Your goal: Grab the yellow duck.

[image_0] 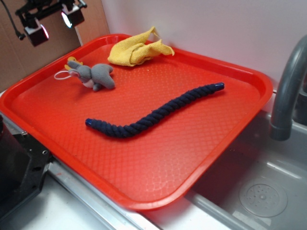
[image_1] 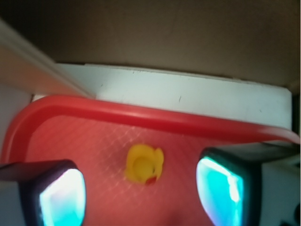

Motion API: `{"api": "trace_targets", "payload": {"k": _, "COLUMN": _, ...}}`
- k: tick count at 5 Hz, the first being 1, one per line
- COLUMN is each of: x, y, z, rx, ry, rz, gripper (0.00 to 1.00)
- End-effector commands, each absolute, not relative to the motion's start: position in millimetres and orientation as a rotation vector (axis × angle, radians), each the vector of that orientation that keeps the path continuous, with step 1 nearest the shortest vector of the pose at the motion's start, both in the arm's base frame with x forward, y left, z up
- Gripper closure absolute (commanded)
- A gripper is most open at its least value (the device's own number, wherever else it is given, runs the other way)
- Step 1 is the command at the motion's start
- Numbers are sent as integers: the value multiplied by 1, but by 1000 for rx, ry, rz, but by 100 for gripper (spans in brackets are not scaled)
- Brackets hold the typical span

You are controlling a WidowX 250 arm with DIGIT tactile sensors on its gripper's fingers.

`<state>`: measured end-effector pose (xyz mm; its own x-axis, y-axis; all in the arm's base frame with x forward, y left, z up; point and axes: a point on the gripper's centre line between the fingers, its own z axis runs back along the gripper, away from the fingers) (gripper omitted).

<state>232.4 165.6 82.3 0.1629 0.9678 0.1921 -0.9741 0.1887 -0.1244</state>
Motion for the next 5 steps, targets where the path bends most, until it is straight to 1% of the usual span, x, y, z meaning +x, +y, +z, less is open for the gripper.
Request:
{"api": "trace_targets", "payload": {"k": 1, "x": 236, "y": 171, "z": 46, "rx": 18, "ry": -170, "rz": 1362, "gripper": 0}}
{"api": "trace_targets", "payload": {"k": 2, "x": 236, "y": 169, "z": 30, "rx": 50, "ry": -110, "rz": 1355, "gripper": 0}}
{"api": "trace_targets", "payload": {"k": 3, "x": 242, "y": 166, "z": 28, "rx": 97, "ry": -89, "rz": 1345, "gripper": 100}}
{"api": "trace_targets", "payload": {"k": 4, "x": 240, "y": 158, "z": 43, "rx": 128, "ry": -128, "rz": 1301, "gripper": 100}}
{"api": "trace_targets", "payload": {"k": 5, "x": 243, "y": 143, "z": 73, "rx": 145, "ry": -169, "rz": 1135, "gripper": 100}}
